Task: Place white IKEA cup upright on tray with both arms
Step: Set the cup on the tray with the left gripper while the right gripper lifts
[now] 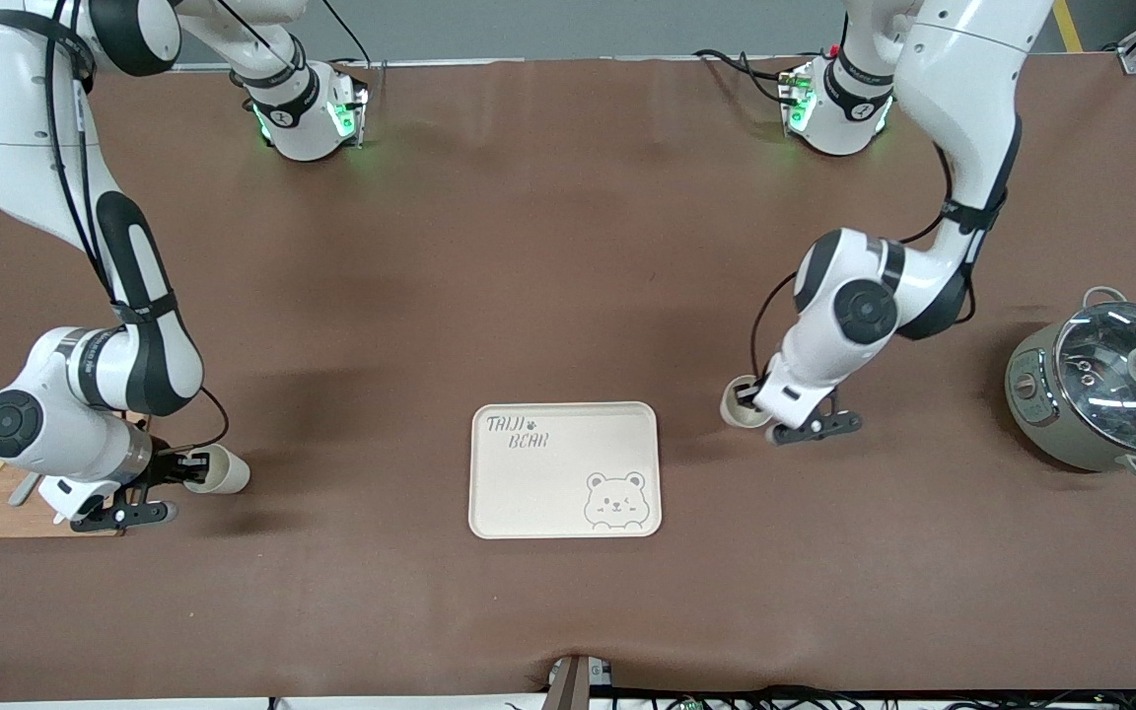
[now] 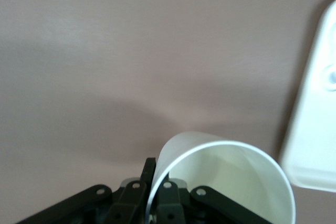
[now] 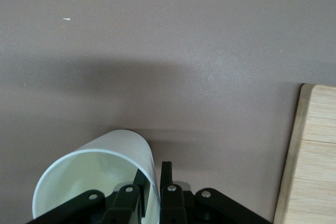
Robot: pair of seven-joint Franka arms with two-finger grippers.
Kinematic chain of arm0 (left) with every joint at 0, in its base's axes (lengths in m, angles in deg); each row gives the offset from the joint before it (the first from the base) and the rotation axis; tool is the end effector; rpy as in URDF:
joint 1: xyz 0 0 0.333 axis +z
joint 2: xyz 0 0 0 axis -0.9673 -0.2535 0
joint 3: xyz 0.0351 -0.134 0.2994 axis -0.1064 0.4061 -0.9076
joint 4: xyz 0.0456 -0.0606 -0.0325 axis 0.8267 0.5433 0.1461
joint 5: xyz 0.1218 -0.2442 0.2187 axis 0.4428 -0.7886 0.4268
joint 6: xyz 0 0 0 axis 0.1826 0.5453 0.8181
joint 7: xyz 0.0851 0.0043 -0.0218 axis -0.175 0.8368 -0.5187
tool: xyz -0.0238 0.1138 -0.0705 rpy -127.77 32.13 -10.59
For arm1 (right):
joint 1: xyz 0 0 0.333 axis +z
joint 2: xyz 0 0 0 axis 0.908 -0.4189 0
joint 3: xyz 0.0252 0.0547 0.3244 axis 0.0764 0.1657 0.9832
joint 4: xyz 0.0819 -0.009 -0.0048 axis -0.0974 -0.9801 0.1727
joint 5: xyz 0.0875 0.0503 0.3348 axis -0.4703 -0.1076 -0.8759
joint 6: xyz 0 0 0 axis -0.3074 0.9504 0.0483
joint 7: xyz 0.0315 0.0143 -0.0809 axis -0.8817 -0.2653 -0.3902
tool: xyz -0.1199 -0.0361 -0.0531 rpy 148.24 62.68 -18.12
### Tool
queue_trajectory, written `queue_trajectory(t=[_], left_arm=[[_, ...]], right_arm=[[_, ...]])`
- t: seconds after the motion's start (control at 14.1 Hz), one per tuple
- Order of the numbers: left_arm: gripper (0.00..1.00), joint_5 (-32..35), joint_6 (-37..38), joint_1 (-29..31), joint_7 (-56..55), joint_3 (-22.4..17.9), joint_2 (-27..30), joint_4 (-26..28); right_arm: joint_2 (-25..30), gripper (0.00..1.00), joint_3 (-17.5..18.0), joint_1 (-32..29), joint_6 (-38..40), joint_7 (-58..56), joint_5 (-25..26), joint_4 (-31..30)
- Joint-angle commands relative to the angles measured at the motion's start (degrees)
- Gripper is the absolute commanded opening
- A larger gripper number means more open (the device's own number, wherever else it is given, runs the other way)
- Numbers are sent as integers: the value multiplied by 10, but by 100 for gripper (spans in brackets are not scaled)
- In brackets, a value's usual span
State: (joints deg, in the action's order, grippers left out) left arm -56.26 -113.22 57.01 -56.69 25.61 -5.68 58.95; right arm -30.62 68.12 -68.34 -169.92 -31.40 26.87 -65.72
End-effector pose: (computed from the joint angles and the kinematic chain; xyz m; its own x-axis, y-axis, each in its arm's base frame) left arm 0.5860 -0.2498 0.2818 0.9746 0.2200 -0.0418 0.2217 -0.9743 0.0399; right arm 0.6778 -0.0681 0.2345 0.9905 0.1370 0.0090 0.1366 -0.9898 0.0405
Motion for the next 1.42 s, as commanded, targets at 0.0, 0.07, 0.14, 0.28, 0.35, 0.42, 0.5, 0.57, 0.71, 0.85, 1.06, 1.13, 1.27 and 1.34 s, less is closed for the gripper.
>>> queue_trajectory(t=[0.0,0.07,0.14,0.28,0.35,0.42,0.5,0.57,0.71,0.85,1.06,1.13,1.27,1.34], left_arm=[[0,7,76,-30,-71,-2,-62,-131],[0,6,76,-40,-88,-2,-66,-135],[0,5,76,-48,-104,-3,-71,-141],[0,4,72,-64,-143,-2,-90,-173],[0,4,70,-75,-159,-2,-103,-192],[0,5,69,-86,-174,-4,-114,-205],[0,5,57,-94,-182,-6,-122,-212],[0,6,39,-101,-189,-6,-126,-213],[0,7,-4,-116,-193,-8,-149,-213],[0,8,-33,-124,-196,-8,-168,-213],[0,8,-58,-153,-200,-36,-186,-213],[0,8,-67,-162,-204,-47,-192,-213],[0,8,-77,-173,-207,-59,-197,-213],[0,8,-78,-173,-207,-59,-197,-213]], right_arm=[[-7,0,0,0,1,-6,-10,12],[-7,0,0,0,1,-6,-10,12],[-7,0,0,1,1,-5,-10,12],[-7,0,1,1,2,-4,-10,14],[-5,0,7,0,3,-3,-10,14],[-4,0,10,0,6,-2,-10,16],[-2,0,11,1,9,0,-11,21],[0,0,16,4,11,3,-17,28],[9,0,26,5,67,5,-37,53],[11,0,29,11,136,18,-78,95],[18,0,29,40,173,94,-82,118],[26,0,29,52,176,124,-82,118],[32,0,30,80,177,189,-82,117],[34,0,30,92,177,225,-82,118]])
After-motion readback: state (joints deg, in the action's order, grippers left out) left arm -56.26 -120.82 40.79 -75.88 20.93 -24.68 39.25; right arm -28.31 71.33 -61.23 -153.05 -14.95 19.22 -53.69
